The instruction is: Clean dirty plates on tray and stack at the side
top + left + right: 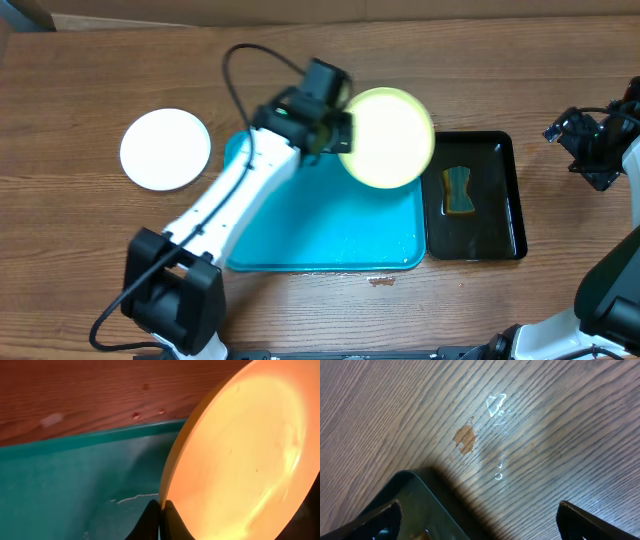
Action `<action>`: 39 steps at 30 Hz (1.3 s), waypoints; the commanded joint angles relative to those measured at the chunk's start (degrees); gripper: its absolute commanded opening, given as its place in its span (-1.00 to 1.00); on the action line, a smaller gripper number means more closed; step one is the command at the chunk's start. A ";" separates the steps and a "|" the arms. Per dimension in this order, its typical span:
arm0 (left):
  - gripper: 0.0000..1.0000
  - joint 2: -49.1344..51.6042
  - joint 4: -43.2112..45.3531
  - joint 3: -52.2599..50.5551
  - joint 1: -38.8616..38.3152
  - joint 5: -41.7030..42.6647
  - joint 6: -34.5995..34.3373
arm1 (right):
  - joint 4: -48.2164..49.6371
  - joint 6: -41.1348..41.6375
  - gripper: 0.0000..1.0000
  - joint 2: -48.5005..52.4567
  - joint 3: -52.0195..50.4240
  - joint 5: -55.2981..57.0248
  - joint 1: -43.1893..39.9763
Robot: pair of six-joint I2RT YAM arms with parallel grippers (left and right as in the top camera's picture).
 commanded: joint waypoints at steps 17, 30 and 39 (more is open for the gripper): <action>-0.92 1.68 17.77 1.36 -28.33 -48.00 23.85 | 0.26 0.22 1.00 0.50 0.66 -0.33 -0.11; -0.92 1.68 32.41 1.36 -36.33 -61.29 43.76 | 0.26 0.22 1.00 0.50 0.66 -0.33 -0.11; -0.92 1.68 36.41 1.36 -37.90 -62.75 46.07 | 0.26 0.22 1.00 0.50 0.66 -0.33 -0.11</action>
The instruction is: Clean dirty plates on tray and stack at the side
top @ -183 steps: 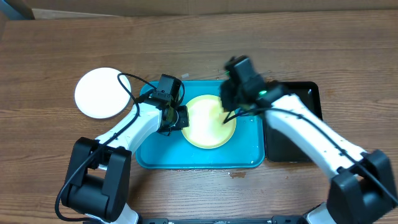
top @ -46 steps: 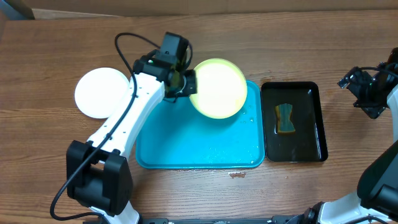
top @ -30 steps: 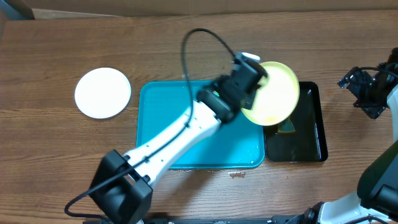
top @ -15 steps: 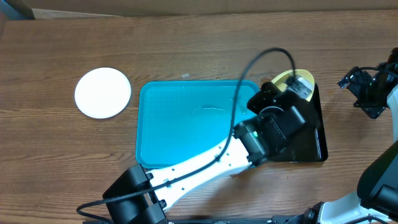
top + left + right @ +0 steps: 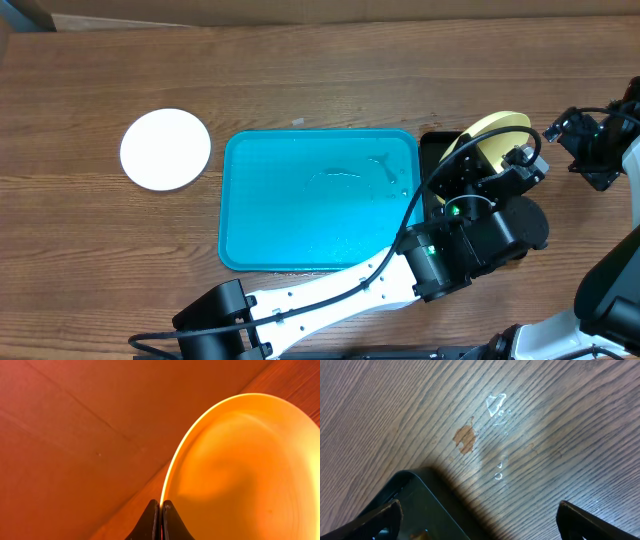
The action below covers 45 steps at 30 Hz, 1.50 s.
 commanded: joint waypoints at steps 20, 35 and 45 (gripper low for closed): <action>-0.91 -0.35 -22.77 1.51 16.00 40.24 -38.62 | 0.31 0.20 1.00 0.48 0.66 -0.31 -0.11; -0.92 -0.35 -43.04 1.51 70.07 93.81 -47.54 | 0.31 0.20 1.00 0.48 0.66 -0.31 -0.11; -0.92 -0.33 -48.13 -0.13 95.69 73.59 -44.70 | 0.31 0.20 1.00 0.48 0.66 -0.31 -0.11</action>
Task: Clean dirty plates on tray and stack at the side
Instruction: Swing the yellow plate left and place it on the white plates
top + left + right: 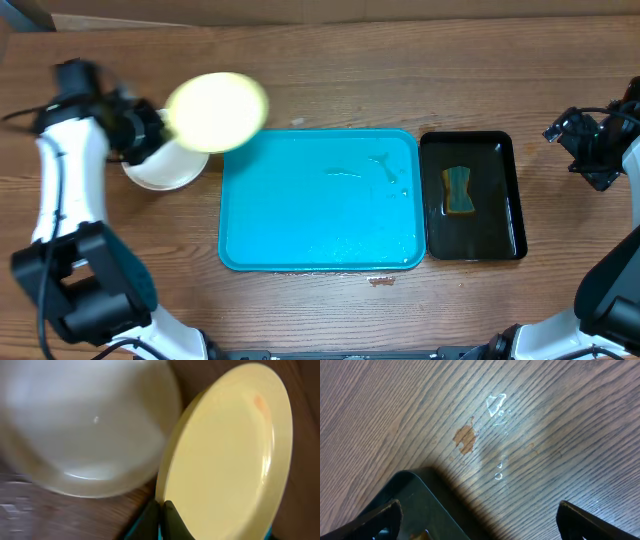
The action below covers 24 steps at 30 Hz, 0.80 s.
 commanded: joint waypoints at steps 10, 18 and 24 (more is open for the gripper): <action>-0.92 -0.20 6.75 -2.69 7.41 -16.11 1.11 | 0.28 0.20 1.00 0.48 0.66 -0.33 -0.11; -0.91 0.70 9.35 -5.68 6.16 -16.20 0.83 | 0.28 0.20 1.00 0.48 0.66 -0.33 -0.11; -0.49 0.72 11.08 -7.17 5.40 -8.07 2.82 | 0.28 0.20 1.00 0.48 0.66 -0.33 -0.11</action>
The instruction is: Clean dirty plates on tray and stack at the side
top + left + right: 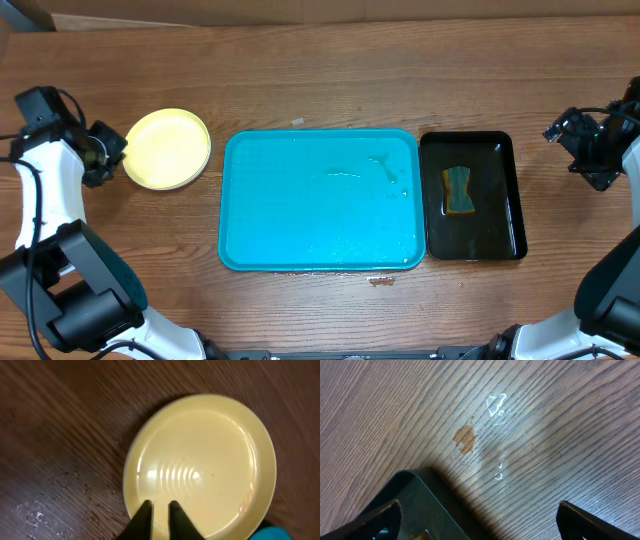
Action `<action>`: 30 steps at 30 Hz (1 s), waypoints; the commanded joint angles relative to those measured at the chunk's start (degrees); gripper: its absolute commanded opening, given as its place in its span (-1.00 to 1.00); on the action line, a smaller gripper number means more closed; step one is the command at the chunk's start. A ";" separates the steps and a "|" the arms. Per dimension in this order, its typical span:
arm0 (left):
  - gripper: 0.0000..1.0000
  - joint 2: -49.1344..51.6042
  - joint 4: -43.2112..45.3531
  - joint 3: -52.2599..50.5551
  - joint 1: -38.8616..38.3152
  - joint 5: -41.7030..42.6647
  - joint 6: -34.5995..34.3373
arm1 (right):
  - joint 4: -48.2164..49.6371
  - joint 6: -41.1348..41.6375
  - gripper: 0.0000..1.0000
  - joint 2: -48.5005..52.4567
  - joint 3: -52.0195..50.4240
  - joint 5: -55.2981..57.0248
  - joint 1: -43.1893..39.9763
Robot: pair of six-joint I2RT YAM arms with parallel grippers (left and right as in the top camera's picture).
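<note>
A yellow plate [167, 150] lies flat on the wooden table left of the blue tray [228, 200]; in the left wrist view the plate [200, 460] fills the middle. My left gripper [105, 152] sits at its left rim, the fingers [161, 506] a little apart over the near edge, holding nothing. The blue tray carries only a film of water. Far right, my right gripper [590, 150] hangs open above bare wood [479, 510].
A black tray [518, 200] with a blue-and-yellow sponge [458, 190] stands right of the blue tray; its corner [415, 505] shows in the right wrist view. Water drops and a brown stain [465, 439] mark the wood there.
The yellow plate was tilted in my left gripper just over the white plate; now it lies flat where the white plate was, covering it, and the gripper has let go.
My left gripper held the yellow plate by its rim over the blue tray's far right corner. Then it held it on edge over the black tray. Then it was at the far left above the white plate, and now the plate rests there. The right arm stayed still.
</note>
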 commanded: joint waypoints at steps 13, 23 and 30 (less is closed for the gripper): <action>0.47 -2.23 0.13 2.29 -3.85 33.66 12.13 | 0.28 0.17 1.00 0.48 0.66 -0.33 -0.11; 1.00 -2.19 0.02 2.27 -6.23 25.99 12.15 | 0.28 0.17 1.00 0.48 0.66 -0.33 -0.11; 1.00 -2.19 0.07 2.27 -6.23 17.22 12.15 | 0.28 0.17 1.00 0.48 0.66 -0.33 -0.11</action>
